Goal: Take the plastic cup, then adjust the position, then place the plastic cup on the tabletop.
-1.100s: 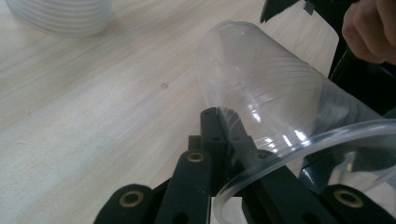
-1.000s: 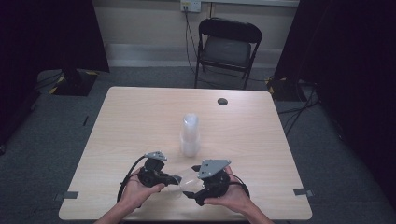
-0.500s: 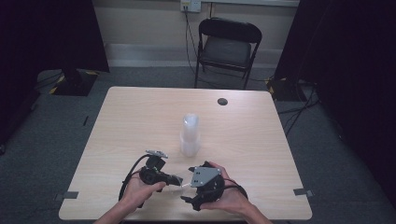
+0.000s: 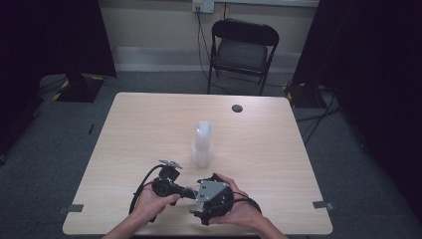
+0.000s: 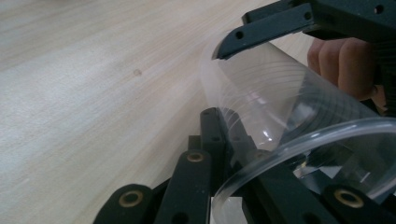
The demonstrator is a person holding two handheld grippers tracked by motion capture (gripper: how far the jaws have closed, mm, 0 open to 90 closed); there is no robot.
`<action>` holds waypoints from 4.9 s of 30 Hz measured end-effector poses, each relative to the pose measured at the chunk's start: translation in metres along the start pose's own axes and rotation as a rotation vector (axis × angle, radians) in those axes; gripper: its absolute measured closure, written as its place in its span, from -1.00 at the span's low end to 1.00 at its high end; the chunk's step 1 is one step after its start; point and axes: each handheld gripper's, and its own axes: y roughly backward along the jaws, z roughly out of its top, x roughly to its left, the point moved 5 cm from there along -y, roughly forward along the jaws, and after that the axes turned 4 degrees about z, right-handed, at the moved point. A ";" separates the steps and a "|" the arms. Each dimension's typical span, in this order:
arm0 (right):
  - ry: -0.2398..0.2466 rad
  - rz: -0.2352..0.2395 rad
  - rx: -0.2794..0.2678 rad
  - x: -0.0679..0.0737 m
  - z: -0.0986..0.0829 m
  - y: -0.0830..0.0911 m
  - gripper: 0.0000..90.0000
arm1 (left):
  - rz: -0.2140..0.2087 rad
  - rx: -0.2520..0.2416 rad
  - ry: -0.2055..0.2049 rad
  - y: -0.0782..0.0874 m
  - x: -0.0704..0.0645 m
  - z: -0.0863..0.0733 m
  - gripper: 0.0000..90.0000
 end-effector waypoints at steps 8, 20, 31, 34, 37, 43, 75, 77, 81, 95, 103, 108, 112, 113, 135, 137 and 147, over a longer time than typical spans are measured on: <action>0.018 -0.013 0.013 0.000 0.001 -0.002 -0.65 | 0.004 0.002 -0.012 -0.004 -0.002 0.001 1.00; 0.015 0.009 -0.037 0.006 0.012 -0.003 -0.40 | 0.028 0.007 -0.027 -0.007 -0.005 0.001 0.99; -0.027 0.003 -0.048 0.002 0.012 -0.001 -0.37 | 0.043 -0.003 -0.050 -0.010 -0.004 0.001 0.96; -0.027 0.005 -0.049 0.001 0.013 -0.002 -0.35 | 0.037 -0.016 -0.053 -0.009 -0.002 0.000 0.93; -0.038 0.014 -0.059 0.001 0.014 -0.002 -0.34 | 0.022 -0.034 -0.052 -0.006 -0.001 -0.002 0.91; -0.052 0.006 -0.058 -0.001 0.013 -0.003 -0.33 | 0.027 -0.068 -0.064 0.000 0.003 -0.002 0.81; -0.192 -0.107 -0.061 -0.028 -0.012 0.014 -0.34 | 0.164 -0.367 -0.189 0.025 0.005 0.006 -0.19; -0.203 -0.126 -0.054 -0.033 -0.016 0.015 -0.33 | 0.197 -0.382 -0.201 0.027 0.008 0.007 -0.23; -0.248 -0.153 -0.058 -0.043 -0.025 0.017 -0.33 | 0.216 -0.383 -0.202 0.030 0.011 0.006 -0.26; -0.366 -0.219 -0.118 -0.066 -0.030 0.033 -0.34 | 0.293 -0.354 -0.250 0.027 0.021 0.005 -0.41; -0.415 -0.251 -0.177 -0.080 -0.031 0.049 -0.34 | 0.330 -0.354 -0.256 0.035 0.023 0.006 -0.41; -0.476 -0.263 -0.221 -0.097 -0.032 0.058 -0.33 | 0.365 -0.337 -0.264 0.041 0.028 -0.003 -0.43; -0.496 -0.272 -0.241 -0.110 -0.028 0.063 -0.33 | 0.354 -0.327 -0.259 0.036 0.029 -0.016 -0.39; -0.498 -0.274 -0.242 -0.113 -0.027 0.063 -0.33 | 0.357 -0.315 -0.269 0.036 0.029 -0.018 -0.40; -0.611 -0.407 -0.267 -0.172 -0.033 0.064 -0.33 | 0.381 -0.297 -0.285 0.036 0.036 -0.027 -0.43; -0.630 -0.416 -0.258 -0.176 -0.036 0.059 -0.34 | 0.382 -0.300 -0.282 0.036 0.036 -0.028 -0.43; -0.662 -0.456 -0.248 -0.195 -0.042 0.048 -0.34 | 0.386 -0.289 -0.284 0.035 0.038 -0.028 -0.43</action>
